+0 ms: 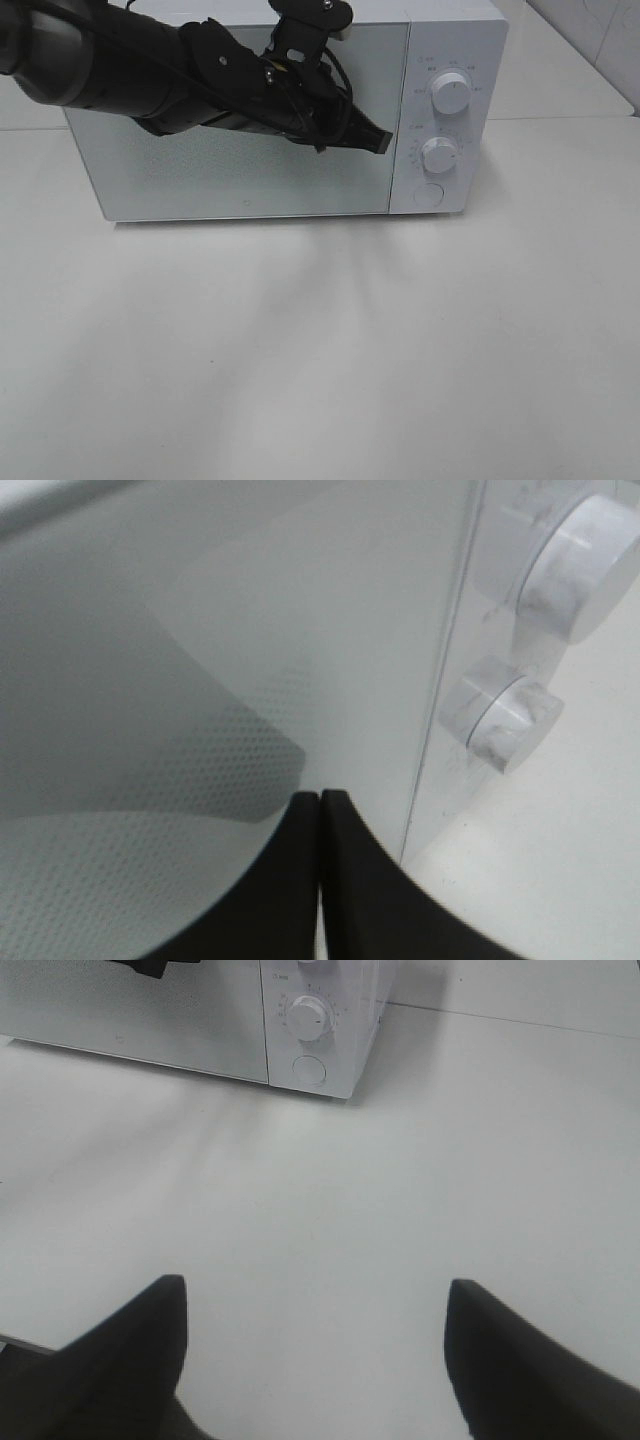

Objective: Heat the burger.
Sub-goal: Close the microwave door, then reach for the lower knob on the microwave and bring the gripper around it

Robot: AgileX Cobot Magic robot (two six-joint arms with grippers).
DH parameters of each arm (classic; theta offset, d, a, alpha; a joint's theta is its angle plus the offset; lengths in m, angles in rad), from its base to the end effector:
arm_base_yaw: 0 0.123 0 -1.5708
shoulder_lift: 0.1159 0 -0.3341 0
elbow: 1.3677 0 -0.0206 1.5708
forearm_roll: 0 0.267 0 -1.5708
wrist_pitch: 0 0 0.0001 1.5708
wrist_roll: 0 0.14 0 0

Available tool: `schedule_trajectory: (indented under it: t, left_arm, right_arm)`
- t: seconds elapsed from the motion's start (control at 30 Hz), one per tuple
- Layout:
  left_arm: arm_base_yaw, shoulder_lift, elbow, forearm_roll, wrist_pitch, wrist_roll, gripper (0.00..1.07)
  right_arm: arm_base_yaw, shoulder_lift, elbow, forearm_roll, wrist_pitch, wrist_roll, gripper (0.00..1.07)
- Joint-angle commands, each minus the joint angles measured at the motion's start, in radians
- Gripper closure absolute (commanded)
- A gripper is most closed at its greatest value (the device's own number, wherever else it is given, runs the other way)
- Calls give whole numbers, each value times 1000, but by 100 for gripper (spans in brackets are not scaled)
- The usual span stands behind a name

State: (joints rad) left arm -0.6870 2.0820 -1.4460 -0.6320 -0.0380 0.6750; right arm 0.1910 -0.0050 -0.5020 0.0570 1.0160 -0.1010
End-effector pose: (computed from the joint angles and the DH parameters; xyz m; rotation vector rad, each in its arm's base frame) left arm 0.4319 -0.3503 0.2024 0.7406 1.9755 -0.3653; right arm 0.0039 0.0077 0.2693 -0.2913 1.9721 0.1257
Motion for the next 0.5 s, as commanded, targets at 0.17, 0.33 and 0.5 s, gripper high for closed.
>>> schedule_trajectory:
  t: [0.17,0.33,0.5]
  left_arm:
    - [29,17,-87,31,-26,32,106]
    - [29,-14,-98,87,175,32,106]
    - [29,-74,-98,165,456,19,106]
  right_arm:
    - [-3,-26,1,-5,-12,-2,39]
    - [-3,-26,1,-5,-12,-2,39]
    - [-3,-26,1,-5,-12,-2,39]
